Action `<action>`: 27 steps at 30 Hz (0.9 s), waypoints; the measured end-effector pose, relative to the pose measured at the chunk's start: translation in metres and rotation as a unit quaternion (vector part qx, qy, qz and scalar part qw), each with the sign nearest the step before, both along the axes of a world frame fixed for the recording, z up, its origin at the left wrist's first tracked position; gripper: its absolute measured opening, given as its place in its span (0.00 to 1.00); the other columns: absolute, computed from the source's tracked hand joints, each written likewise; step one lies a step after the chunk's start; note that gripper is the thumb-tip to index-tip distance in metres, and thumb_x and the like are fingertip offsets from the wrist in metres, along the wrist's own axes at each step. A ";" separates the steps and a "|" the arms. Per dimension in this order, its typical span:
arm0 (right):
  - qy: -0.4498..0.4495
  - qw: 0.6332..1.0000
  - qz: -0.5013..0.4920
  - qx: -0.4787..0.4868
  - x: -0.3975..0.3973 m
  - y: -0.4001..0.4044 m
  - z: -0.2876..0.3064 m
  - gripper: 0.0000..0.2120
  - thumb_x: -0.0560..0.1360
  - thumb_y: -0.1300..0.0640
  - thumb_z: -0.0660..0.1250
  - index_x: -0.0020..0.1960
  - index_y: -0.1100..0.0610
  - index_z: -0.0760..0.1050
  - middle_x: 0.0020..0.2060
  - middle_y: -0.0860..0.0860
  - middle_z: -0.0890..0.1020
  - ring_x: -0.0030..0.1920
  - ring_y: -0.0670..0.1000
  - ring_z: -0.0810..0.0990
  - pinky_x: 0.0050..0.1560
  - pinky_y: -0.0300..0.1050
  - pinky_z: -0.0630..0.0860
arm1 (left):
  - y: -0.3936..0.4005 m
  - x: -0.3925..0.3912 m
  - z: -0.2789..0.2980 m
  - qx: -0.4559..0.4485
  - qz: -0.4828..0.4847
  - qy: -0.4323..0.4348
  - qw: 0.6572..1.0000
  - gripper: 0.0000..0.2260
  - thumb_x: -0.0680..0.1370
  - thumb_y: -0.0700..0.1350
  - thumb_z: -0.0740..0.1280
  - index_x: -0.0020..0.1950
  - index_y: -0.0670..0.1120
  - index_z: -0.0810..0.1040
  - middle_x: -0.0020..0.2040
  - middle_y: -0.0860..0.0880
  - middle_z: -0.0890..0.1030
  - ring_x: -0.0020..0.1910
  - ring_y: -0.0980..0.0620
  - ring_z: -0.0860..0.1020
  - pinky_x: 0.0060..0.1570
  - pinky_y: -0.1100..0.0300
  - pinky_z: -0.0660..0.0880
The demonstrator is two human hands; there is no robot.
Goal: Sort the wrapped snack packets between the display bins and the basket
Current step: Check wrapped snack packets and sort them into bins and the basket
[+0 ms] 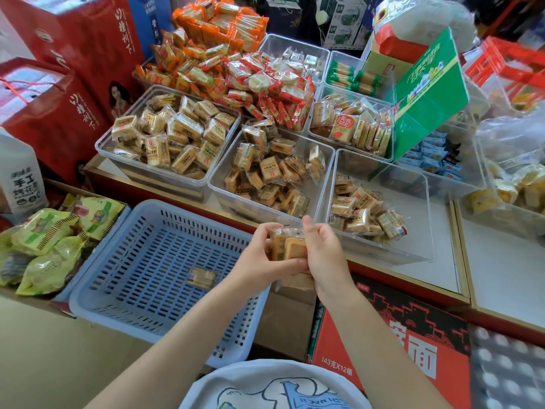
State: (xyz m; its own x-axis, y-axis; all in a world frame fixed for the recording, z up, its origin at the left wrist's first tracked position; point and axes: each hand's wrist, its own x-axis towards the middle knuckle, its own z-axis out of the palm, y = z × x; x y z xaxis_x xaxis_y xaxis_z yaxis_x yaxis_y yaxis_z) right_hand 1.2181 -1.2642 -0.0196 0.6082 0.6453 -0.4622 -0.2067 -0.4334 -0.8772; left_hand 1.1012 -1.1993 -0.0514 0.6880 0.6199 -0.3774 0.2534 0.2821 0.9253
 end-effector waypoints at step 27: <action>-0.086 0.991 0.040 0.098 0.018 -0.028 0.011 0.04 0.76 0.64 0.73 0.44 0.57 0.82 0.40 0.54 0.86 0.43 0.52 0.86 0.47 0.48 0.84 | -0.002 0.002 0.011 -0.039 0.051 0.002 0.998 0.10 0.84 0.58 0.59 0.60 0.58 0.75 0.53 0.44 0.85 0.51 0.48 0.84 0.53 0.48 0.80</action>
State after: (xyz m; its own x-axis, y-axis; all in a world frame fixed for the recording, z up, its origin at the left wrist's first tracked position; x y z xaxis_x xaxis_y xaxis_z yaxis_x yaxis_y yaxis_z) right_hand 1.2357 -1.2921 -0.0091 0.6110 0.7613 -0.2172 -0.0189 -0.2603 -0.9653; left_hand 1.1028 -1.2015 -0.0405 0.6214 0.6554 -0.4293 0.2234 0.3770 0.8989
